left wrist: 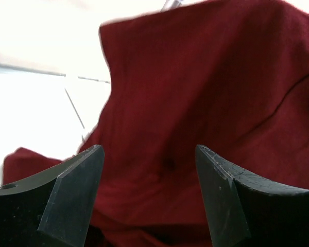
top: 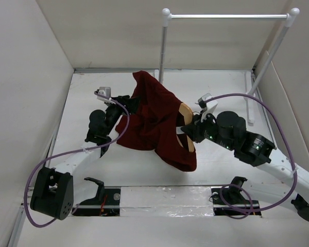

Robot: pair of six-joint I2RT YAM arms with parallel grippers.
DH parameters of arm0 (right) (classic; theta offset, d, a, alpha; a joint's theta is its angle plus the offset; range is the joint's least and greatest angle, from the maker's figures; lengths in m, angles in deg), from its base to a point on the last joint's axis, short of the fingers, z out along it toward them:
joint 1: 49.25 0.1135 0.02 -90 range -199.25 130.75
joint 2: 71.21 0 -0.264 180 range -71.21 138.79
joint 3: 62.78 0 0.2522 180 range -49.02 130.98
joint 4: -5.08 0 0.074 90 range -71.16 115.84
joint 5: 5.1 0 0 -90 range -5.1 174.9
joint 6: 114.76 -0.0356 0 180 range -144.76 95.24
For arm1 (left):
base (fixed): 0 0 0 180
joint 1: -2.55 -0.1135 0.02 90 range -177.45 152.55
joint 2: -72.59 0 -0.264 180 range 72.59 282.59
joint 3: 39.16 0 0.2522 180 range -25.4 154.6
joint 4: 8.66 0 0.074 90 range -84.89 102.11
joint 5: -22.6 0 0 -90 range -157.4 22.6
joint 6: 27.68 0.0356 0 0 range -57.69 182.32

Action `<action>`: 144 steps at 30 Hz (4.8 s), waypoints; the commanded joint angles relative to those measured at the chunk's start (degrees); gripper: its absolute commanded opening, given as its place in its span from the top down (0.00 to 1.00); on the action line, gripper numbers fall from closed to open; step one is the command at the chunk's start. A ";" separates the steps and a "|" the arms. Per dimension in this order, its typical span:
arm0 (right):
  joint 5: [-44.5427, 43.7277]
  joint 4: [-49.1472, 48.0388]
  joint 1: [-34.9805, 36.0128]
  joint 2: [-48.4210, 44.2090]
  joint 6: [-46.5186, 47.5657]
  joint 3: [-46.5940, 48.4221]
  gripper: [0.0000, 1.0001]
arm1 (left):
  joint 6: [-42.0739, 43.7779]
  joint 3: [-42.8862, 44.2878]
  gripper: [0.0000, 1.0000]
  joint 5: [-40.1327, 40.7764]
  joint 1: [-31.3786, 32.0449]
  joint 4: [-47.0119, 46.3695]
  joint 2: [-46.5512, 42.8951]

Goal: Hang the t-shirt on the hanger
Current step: Place the T-shirt on the hanger, then place the hanger at the clothesline.

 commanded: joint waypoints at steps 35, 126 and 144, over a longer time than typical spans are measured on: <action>2.26 7.41 -4.41 -5.55 3.04 18.04 1.00 | -4.92 16.19 1.00 29.45 -0.18 17.78 -7.56; 2.96 -5.95 -62.59 43.07 8.68 46.93 1.00 | 6.94 -7.98 1.00 22.23 32.43 18.74 -22.87; -6.26 -9.90 -62.50 28.40 1.30 40.60 0.00 | 6.50 -8.07 0.64 24.69 32.43 19.97 -24.54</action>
